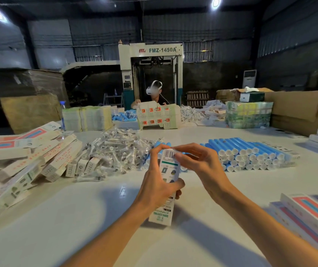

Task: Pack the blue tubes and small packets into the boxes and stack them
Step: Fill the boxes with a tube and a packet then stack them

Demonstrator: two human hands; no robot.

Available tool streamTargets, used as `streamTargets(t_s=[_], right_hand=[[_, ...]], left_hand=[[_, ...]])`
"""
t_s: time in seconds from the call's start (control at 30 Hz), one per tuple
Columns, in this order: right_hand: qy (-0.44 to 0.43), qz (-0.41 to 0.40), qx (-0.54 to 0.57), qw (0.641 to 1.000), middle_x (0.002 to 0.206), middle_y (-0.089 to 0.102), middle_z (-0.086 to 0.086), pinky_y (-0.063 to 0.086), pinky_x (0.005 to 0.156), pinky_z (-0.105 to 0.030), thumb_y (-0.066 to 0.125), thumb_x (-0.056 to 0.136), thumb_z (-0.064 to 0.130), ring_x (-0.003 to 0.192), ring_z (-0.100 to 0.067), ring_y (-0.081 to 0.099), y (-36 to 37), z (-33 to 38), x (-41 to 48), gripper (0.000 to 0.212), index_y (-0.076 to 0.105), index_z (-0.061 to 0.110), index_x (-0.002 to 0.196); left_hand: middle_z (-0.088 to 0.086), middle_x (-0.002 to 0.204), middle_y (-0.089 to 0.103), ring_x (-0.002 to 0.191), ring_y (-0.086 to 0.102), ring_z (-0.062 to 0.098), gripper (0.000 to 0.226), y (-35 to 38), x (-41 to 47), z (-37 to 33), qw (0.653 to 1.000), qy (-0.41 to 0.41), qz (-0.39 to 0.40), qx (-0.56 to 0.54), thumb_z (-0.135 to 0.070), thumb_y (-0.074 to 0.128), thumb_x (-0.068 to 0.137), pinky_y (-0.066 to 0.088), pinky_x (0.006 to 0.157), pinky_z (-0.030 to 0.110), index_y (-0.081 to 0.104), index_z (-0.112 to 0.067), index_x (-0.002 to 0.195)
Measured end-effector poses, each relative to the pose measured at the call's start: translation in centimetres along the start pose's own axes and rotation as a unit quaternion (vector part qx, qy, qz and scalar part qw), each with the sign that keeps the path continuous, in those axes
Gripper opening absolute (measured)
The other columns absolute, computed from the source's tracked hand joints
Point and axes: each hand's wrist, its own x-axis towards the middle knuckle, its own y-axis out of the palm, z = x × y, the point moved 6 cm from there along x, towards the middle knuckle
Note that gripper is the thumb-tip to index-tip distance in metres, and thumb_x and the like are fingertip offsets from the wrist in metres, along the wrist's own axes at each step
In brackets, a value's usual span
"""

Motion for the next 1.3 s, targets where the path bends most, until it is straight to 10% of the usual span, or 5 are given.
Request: streamTargets(t_s=[0.53, 0.87, 1.0, 1.13, 1.3], right_hand=[[0.030, 0.004, 0.043, 0.999, 0.128, 0.072, 0.004, 0.057, 0.100, -0.038, 0.065, 0.102, 0.022, 0.120, -0.017, 0.068, 1.9, -2.3, -0.7, 0.032, 0.067, 0.027, 0.134], [0.263, 0.115, 0.077, 0.955, 0.113, 0.077, -0.001, 0.061, 0.083, -0.034, 0.052, 0.090, 0.081, 0.101, -0.018, 0.074, 7.2, -5.8, -4.1, 0.057, 0.068, 0.043, 0.129], [0.170, 0.100, -0.073, 0.978, 0.124, 0.068, 0.000, 0.054, 0.095, -0.036, 0.047, 0.104, 0.061, 0.107, -0.014, 0.065, 5.6, -2.8, -3.7, 0.050, 0.055, 0.030, 0.142], [0.099, 0.039, -0.282, 0.954, 0.106, 0.065, 0.002, 0.052, 0.067, -0.027, 0.046, 0.106, 0.055, 0.083, -0.010, 0.061, 0.1, 1.7, -4.5, 0.046, 0.051, 0.024, 0.140], [0.032, -0.068, -0.521, 0.850, 0.110, 0.057, -0.004, 0.043, 0.074, -0.038, 0.053, 0.106, 0.045, 0.095, -0.022, 0.053, -11.4, 7.7, -6.6, 0.037, 0.059, 0.018, 0.130]], left_hand=[[-0.010, 0.110, 0.070, 0.086, 0.076, 0.017, 0.092, -0.2, -0.4, 0.8, 0.995, -0.014, -0.090, -0.039, 0.014, 0.075, 0.082, 0.063, 0.066, 0.031, 0.033, -0.039, 0.145], [0.000, 0.107, 0.073, 0.093, 0.075, 0.014, 0.063, -2.5, -0.7, 2.5, 0.980, -0.073, -0.185, 0.003, -0.077, 0.061, 0.083, 0.064, 0.078, 0.036, 0.053, -0.033, 0.129], [-0.012, 0.109, 0.069, 0.094, 0.068, -0.012, 0.051, -1.8, -0.3, 2.8, 0.990, -0.076, -0.116, -0.024, -0.070, 0.035, 0.103, 0.051, 0.072, 0.005, 0.054, -0.033, 0.132], [0.001, 0.106, 0.066, 0.098, 0.061, 0.013, 0.067, -0.7, -0.2, 3.6, 0.995, -0.073, -0.040, 0.063, -0.080, 0.019, 0.097, 0.045, 0.085, 0.030, 0.048, -0.034, 0.137], [-0.010, 0.102, 0.071, 0.099, 0.065, 0.008, 0.010, 0.6, 0.1, 4.7, 0.978, -0.034, 0.046, 0.201, -0.048, 0.054, 0.107, 0.045, 0.083, 0.034, 0.063, -0.043, 0.108]])
